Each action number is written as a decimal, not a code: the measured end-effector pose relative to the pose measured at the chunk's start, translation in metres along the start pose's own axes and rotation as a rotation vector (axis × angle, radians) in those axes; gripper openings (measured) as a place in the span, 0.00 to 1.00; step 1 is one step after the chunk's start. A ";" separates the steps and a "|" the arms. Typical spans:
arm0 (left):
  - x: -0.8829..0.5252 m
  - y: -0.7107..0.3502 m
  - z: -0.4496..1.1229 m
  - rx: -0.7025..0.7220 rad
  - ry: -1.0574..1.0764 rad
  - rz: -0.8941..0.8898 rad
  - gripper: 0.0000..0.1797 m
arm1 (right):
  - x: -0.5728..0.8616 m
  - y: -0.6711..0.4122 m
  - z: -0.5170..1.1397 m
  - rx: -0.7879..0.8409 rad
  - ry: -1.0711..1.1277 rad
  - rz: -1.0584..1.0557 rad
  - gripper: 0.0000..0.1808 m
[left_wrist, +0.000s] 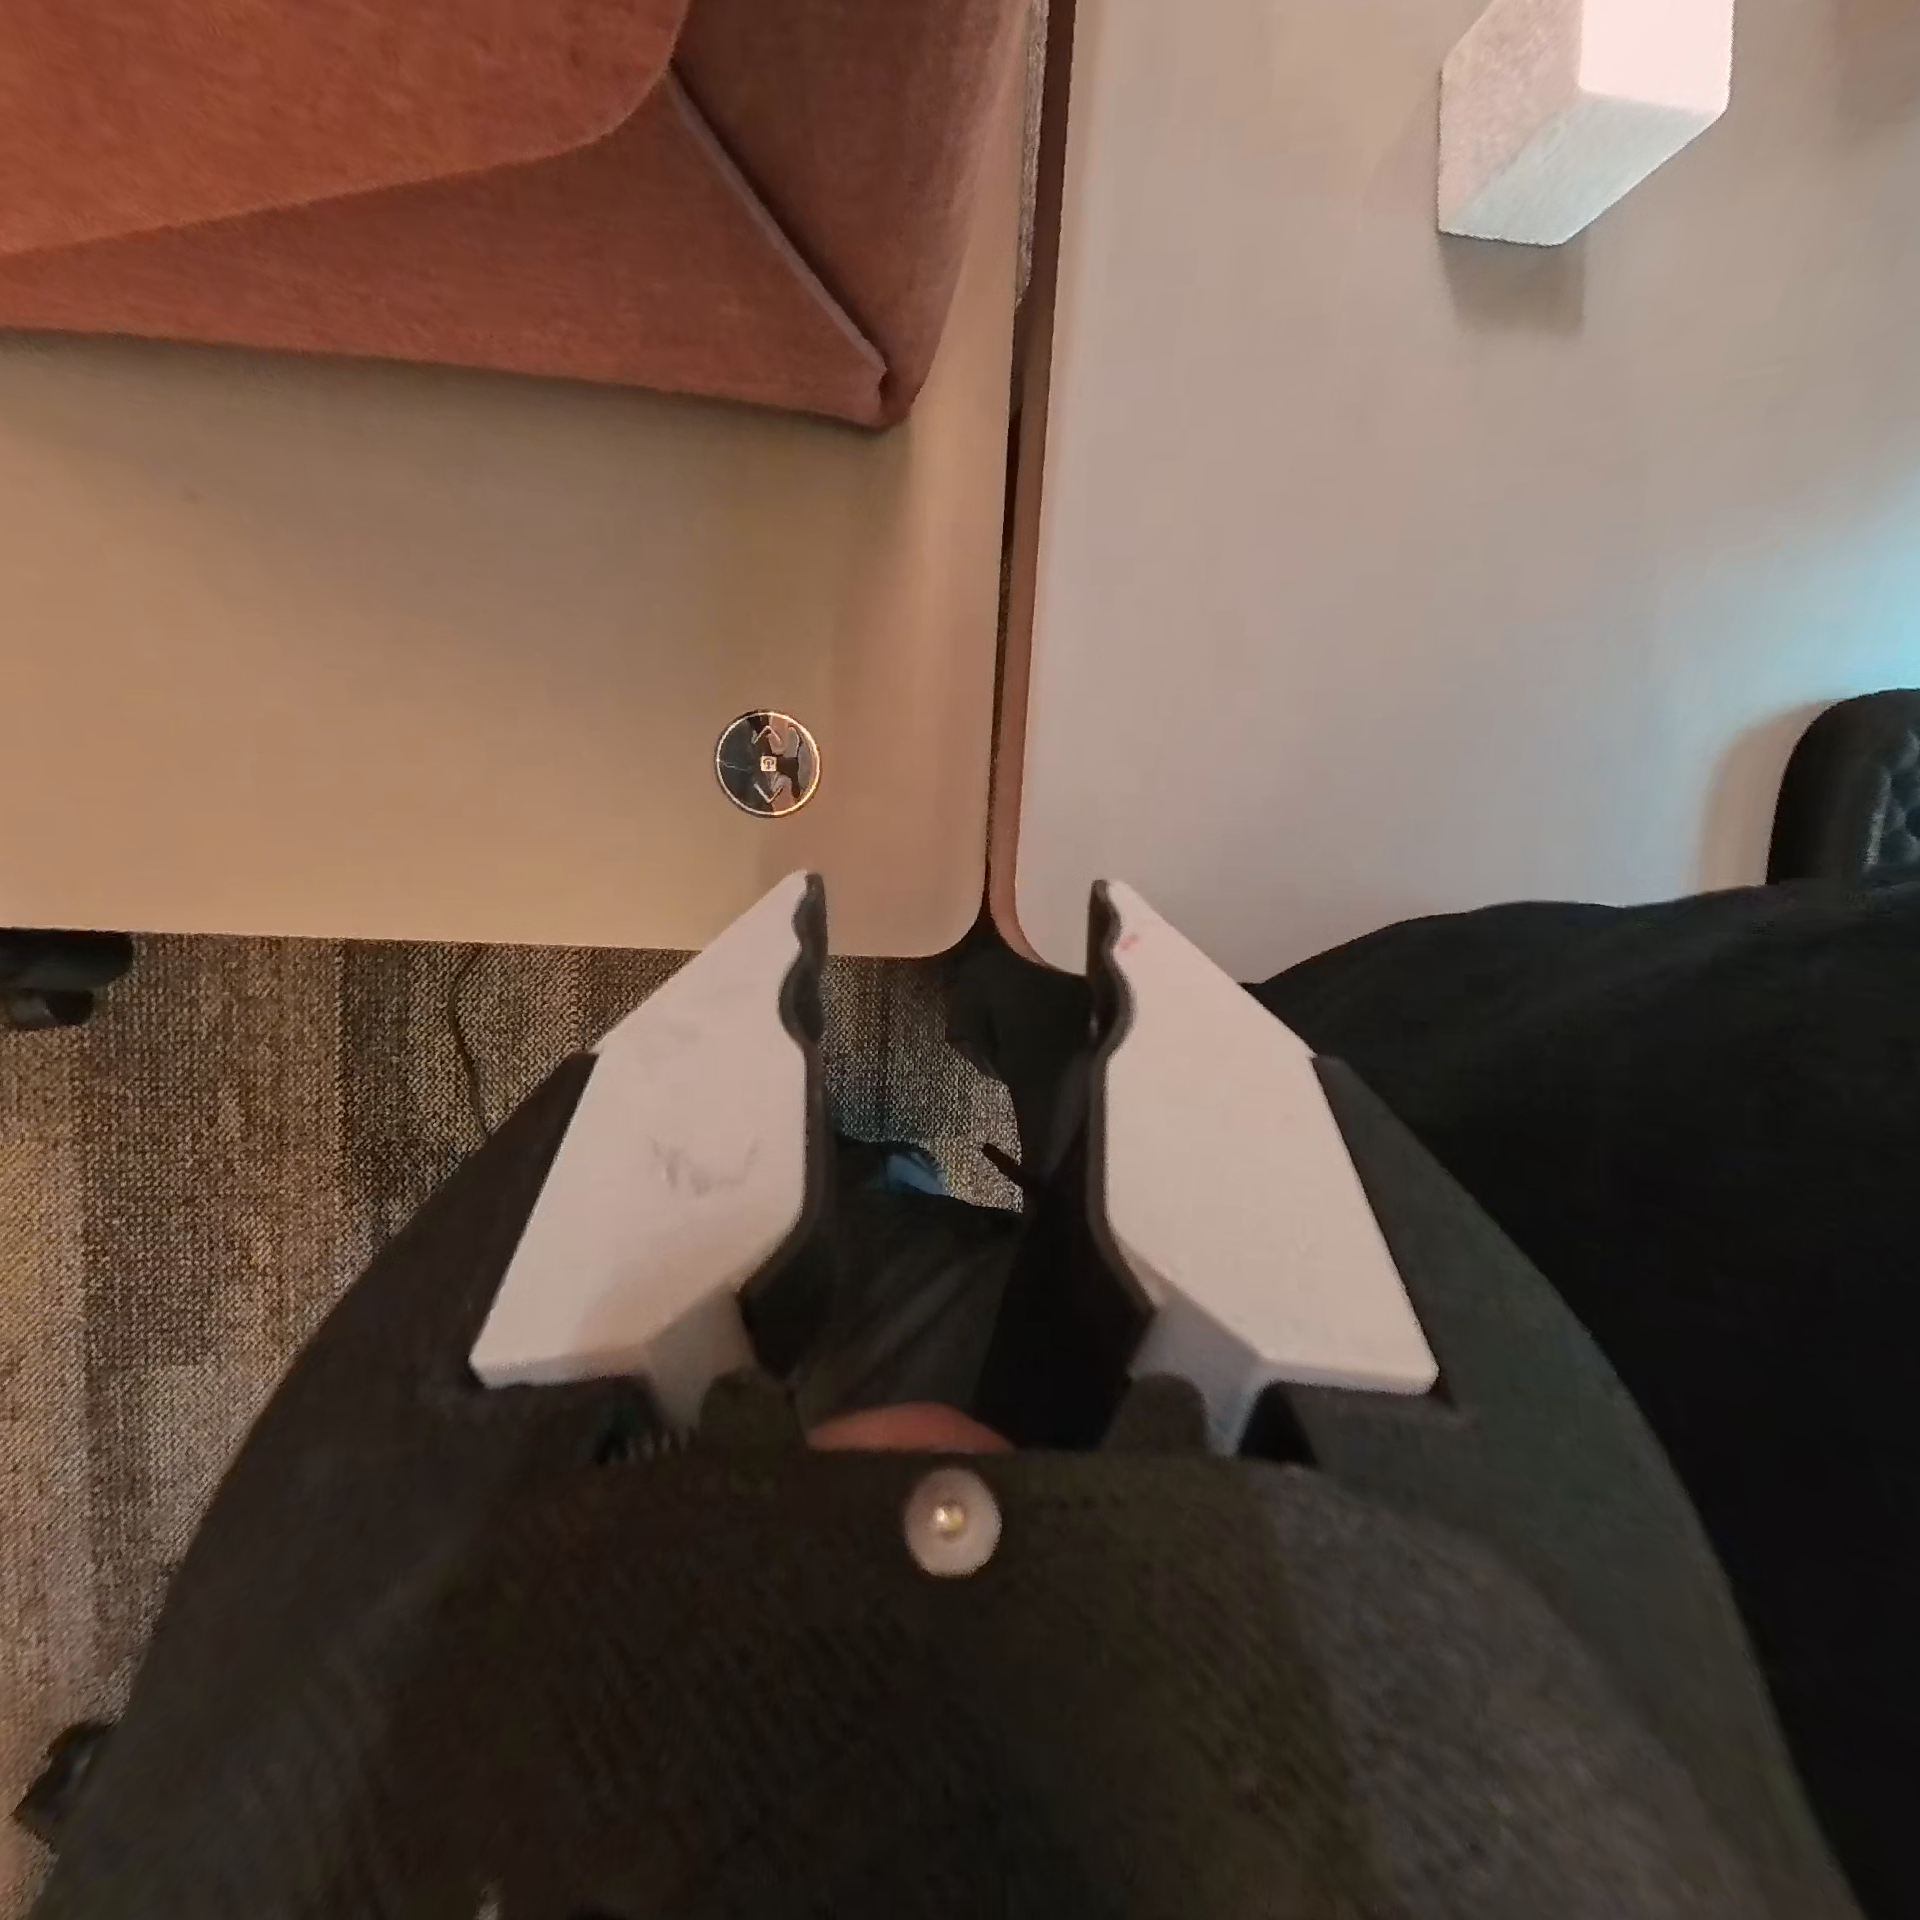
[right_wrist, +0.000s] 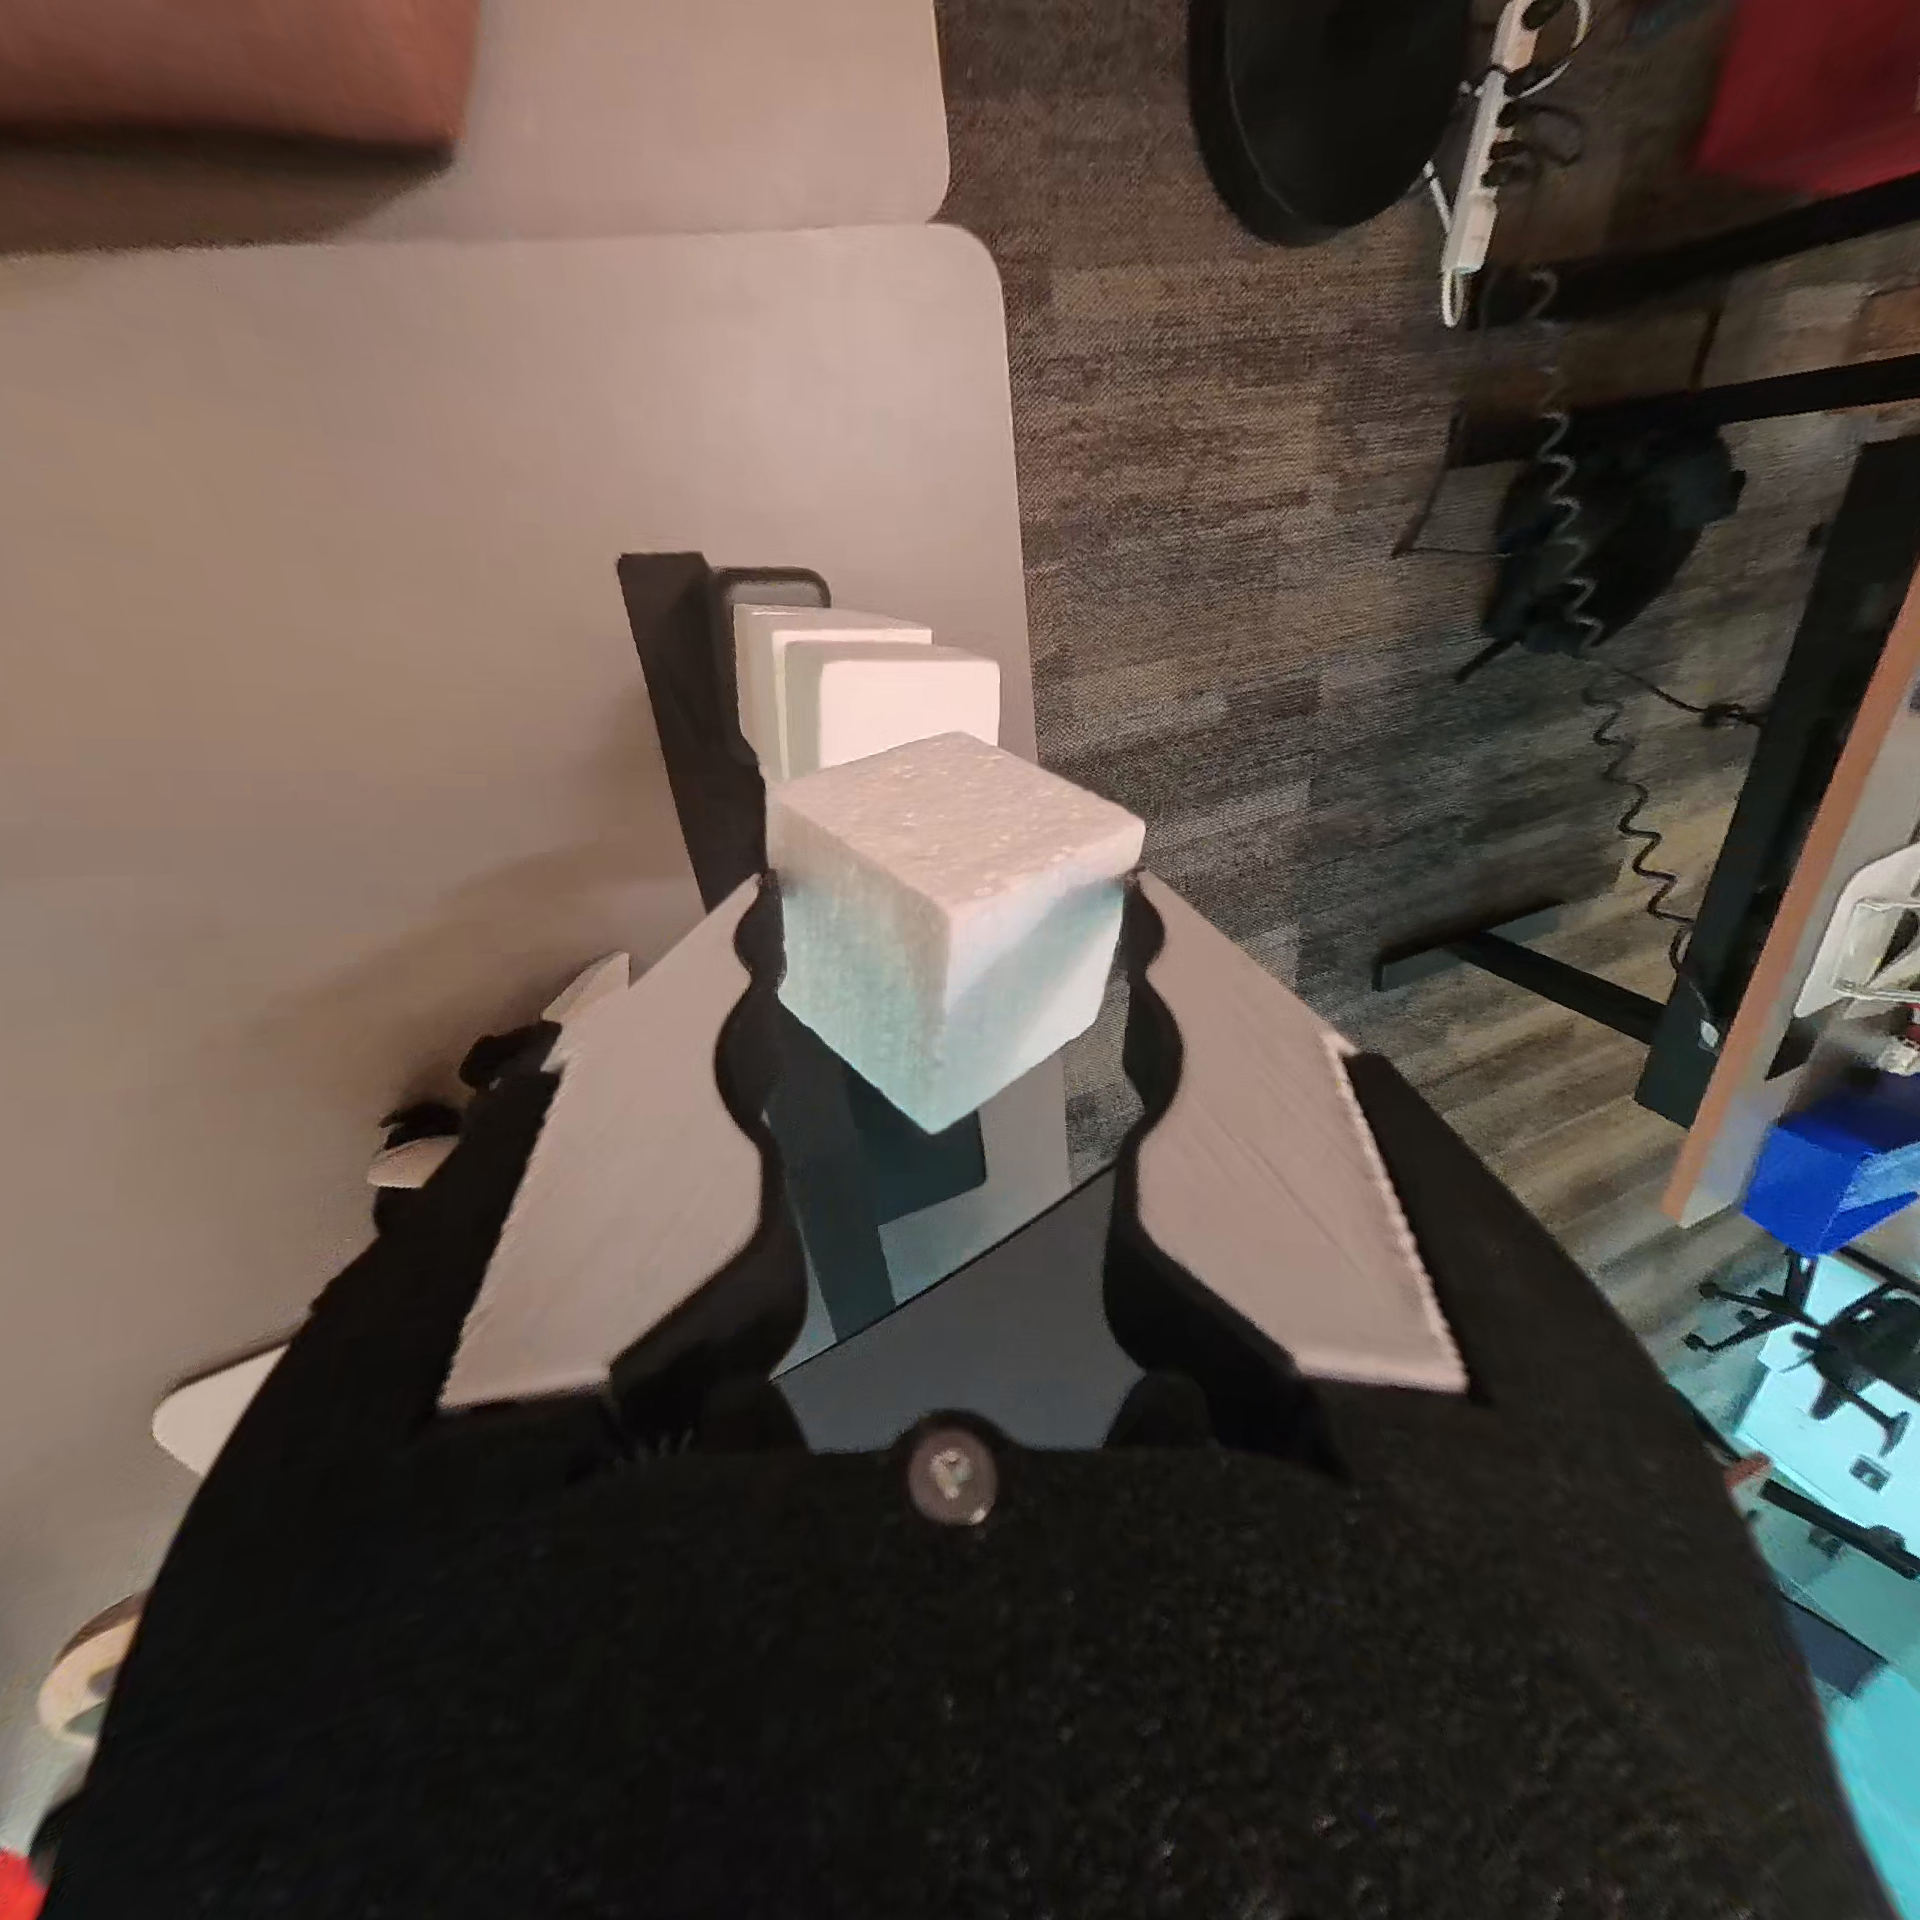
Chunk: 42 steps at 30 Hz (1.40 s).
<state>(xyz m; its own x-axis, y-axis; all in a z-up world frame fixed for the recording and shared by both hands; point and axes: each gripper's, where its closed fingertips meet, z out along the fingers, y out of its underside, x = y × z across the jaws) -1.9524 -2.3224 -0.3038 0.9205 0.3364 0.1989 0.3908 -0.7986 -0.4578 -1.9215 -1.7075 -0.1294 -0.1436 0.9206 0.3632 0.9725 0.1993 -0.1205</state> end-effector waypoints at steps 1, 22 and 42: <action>0.000 0.001 -0.001 -0.001 -0.003 -0.006 0.27 | 0.002 -0.001 0.005 -0.016 0.007 -0.012 0.36; -0.007 0.002 0.000 -0.019 -0.005 -0.013 0.27 | 0.004 -0.005 0.040 -0.153 0.138 -0.112 0.36; -0.006 0.004 0.002 -0.021 -0.001 -0.026 0.27 | 0.005 -0.012 0.040 -0.141 0.175 -0.136 0.36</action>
<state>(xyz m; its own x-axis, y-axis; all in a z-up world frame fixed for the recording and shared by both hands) -1.9561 -2.3266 -0.3085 0.9102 0.3574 0.2094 0.4140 -0.8001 -0.4341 -1.9413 -1.6920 -0.1633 -0.2531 0.8137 0.5234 0.9640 0.2574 0.0661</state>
